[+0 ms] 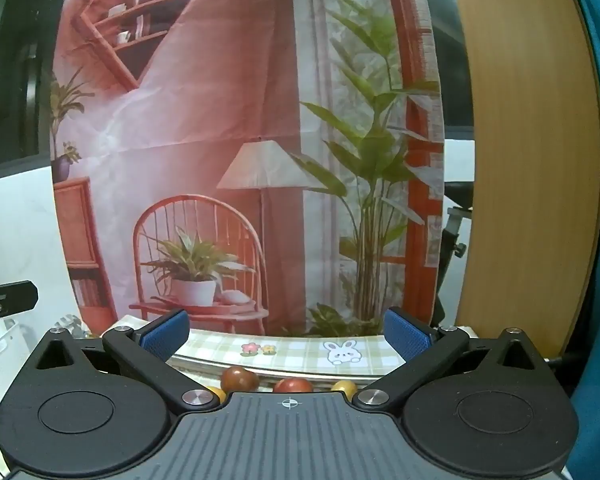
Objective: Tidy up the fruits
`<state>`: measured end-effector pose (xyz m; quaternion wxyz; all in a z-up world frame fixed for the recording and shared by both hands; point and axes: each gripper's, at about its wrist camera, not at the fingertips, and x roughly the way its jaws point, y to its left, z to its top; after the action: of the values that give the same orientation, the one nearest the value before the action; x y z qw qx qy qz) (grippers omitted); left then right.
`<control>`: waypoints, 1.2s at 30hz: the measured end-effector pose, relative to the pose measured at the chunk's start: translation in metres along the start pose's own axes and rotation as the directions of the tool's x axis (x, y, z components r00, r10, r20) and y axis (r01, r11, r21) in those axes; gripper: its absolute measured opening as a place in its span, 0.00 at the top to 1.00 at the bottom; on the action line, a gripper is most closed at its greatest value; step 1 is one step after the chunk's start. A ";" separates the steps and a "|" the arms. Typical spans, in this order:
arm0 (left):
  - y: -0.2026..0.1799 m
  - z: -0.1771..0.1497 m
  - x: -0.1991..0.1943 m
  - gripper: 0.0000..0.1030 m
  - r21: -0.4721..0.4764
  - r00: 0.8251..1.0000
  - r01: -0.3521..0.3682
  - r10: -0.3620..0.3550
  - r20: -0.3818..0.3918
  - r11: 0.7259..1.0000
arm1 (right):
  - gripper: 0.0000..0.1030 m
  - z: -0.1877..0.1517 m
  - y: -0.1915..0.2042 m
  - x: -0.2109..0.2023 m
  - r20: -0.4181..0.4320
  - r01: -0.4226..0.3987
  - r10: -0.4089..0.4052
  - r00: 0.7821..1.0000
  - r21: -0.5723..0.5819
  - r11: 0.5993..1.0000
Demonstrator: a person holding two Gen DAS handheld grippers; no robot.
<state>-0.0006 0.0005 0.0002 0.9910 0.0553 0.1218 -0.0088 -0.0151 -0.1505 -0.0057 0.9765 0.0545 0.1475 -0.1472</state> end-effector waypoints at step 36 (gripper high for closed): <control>0.001 -0.002 0.000 0.00 -0.020 1.000 0.000 0.000 -0.008 1.000 | 0.00 0.001 -0.001 -0.003 -0.004 0.000 0.000 1.000 0.012 1.000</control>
<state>-0.0010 0.0021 -0.0013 0.9910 0.0454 0.1256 -0.0074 -0.0177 -0.1509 -0.0043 0.9759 0.0606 0.1486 -0.1480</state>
